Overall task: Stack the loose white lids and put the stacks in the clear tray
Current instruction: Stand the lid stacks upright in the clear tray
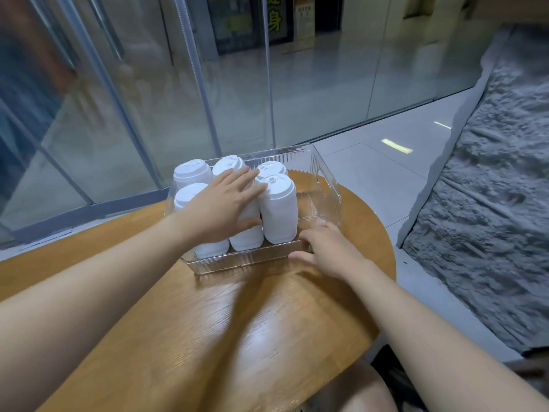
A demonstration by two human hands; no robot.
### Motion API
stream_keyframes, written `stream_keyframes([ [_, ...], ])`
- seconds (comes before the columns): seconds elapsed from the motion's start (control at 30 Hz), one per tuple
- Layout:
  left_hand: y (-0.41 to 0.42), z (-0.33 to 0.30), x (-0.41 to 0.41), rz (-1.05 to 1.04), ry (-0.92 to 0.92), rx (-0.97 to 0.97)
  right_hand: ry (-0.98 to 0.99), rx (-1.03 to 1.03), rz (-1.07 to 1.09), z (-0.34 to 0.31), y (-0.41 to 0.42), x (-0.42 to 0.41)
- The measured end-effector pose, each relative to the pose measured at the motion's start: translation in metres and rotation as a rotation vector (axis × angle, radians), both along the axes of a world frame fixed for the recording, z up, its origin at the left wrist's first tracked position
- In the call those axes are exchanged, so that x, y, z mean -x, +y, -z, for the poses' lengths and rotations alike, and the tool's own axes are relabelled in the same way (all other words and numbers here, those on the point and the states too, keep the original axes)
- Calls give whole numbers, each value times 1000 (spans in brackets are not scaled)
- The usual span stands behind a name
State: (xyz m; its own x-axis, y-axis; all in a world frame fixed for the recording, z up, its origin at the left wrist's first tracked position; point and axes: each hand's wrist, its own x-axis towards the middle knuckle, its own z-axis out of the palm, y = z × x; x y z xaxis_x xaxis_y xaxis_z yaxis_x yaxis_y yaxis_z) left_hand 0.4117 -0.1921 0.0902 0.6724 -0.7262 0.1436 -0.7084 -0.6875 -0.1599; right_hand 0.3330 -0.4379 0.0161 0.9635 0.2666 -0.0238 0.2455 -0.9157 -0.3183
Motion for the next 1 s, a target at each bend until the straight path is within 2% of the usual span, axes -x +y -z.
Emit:
stream_keyframes([
  [0.13,33,35,50,78,-146,215,-66,19,-1,6,-3,3],
  [0.2,54,60,74,117,-254,215,-102,55,9,14,-2,5],
  [0.3,66,82,83,77,-279,193,-130,54,40,22,3,4],
  [0.4,54,80,78,-29,-248,247,-138,32,58,25,12,4],
  [0.57,39,70,70,-54,-196,272,-169,58,78,27,27,7],
  [0.77,34,60,60,-108,-94,240,-119,-132,129,16,41,5],
  [1.0,9,56,52,-171,97,265,-36,-210,127,2,39,-7],
])
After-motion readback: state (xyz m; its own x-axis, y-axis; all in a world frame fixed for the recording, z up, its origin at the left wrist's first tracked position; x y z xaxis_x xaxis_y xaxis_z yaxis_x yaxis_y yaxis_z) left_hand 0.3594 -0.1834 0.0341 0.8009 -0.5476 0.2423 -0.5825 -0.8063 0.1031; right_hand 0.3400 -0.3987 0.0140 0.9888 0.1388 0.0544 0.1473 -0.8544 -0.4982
